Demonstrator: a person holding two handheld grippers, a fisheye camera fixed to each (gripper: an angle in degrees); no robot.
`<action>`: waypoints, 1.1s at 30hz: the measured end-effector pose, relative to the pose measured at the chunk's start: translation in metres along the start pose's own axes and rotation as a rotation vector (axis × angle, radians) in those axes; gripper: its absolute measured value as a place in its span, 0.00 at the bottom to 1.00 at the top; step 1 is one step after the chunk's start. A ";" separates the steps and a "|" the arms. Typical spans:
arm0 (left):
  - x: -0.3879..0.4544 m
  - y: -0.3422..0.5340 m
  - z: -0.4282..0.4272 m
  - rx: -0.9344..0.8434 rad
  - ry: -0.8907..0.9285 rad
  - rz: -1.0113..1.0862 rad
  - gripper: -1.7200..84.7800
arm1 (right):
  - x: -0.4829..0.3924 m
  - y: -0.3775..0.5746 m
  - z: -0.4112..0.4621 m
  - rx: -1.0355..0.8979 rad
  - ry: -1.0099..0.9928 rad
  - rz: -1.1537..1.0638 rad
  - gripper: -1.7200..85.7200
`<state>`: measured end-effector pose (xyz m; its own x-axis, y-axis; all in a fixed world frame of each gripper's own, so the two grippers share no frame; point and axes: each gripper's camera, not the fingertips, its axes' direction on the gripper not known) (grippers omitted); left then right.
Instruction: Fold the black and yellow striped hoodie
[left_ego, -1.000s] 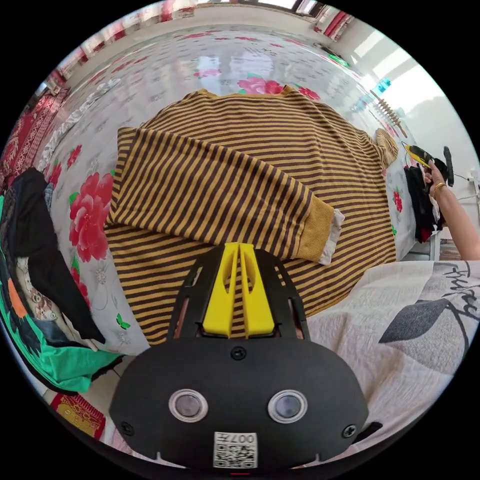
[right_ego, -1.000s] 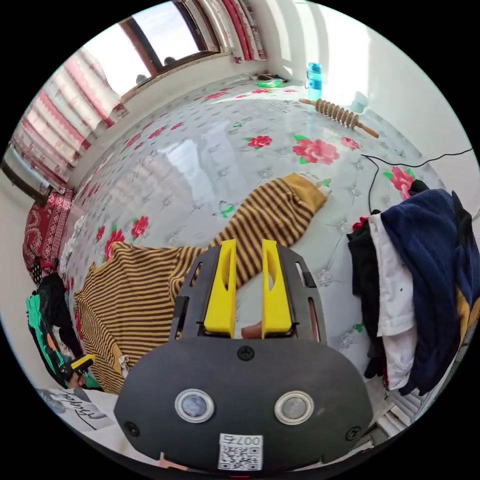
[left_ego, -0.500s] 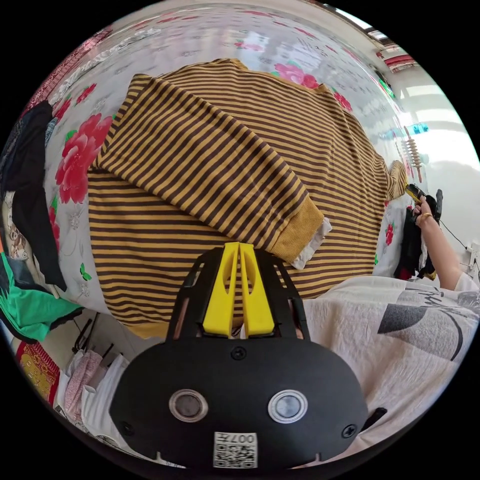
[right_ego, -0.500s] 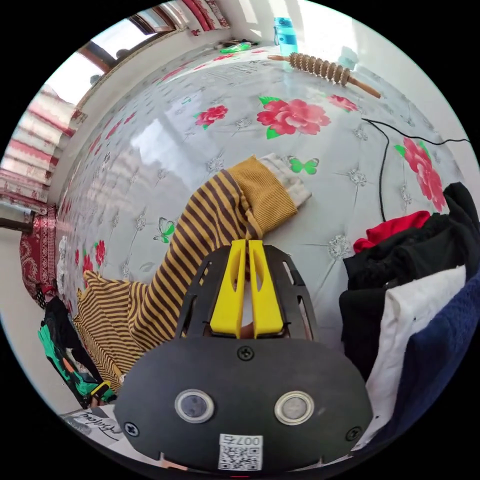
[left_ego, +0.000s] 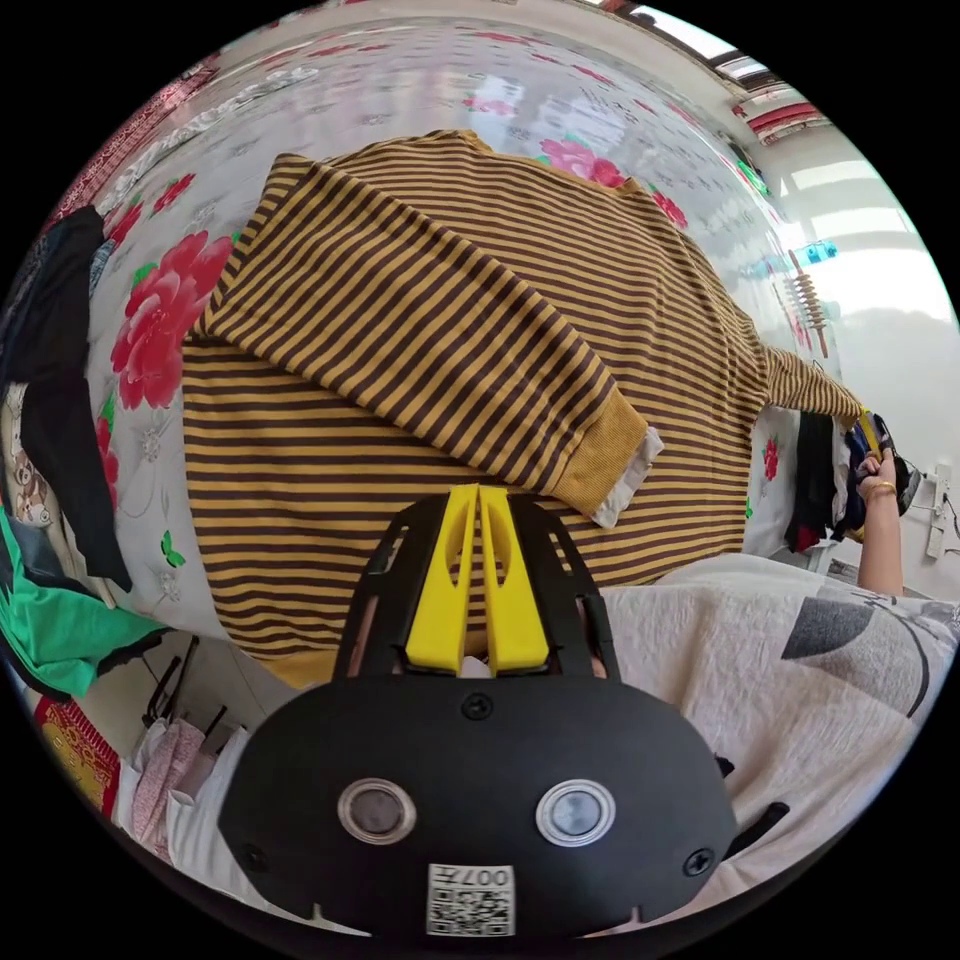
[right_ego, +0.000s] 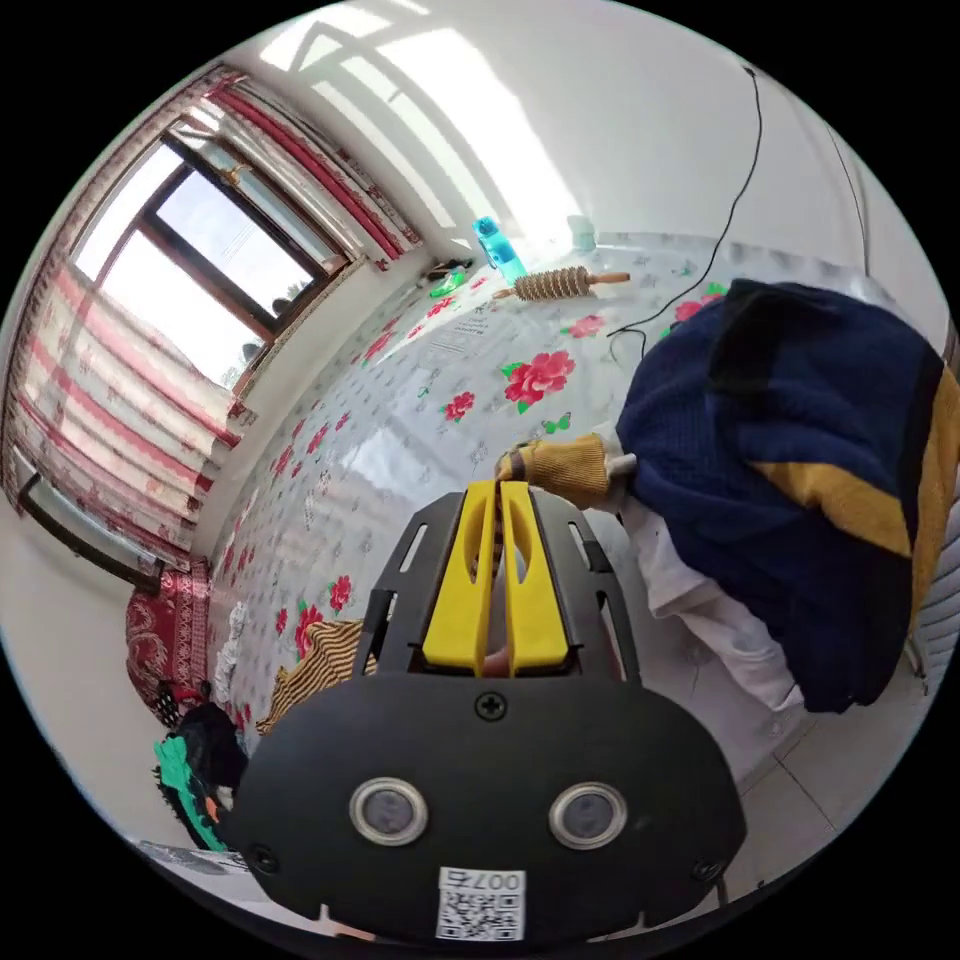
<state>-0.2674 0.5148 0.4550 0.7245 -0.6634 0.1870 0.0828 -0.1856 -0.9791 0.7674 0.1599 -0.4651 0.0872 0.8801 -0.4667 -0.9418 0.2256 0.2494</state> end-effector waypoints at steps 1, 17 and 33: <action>-0.003 0.006 -0.002 0.010 -0.010 0.000 0.01 | 0.000 0.000 0.003 -0.006 0.002 0.008 0.02; -0.068 0.108 -0.012 0.191 0.067 -0.207 0.01 | -0.376 0.309 -0.013 -0.319 -0.703 -1.453 0.02; -0.089 0.098 -0.003 0.158 0.066 -0.141 0.01 | -0.333 0.355 0.138 -0.792 -0.158 -1.167 0.06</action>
<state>-0.3256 0.5535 0.3424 0.6525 -0.6858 0.3223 0.2901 -0.1669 -0.9423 0.4487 0.0050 -0.1040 0.9145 0.4026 0.0403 -0.2304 0.6002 -0.7660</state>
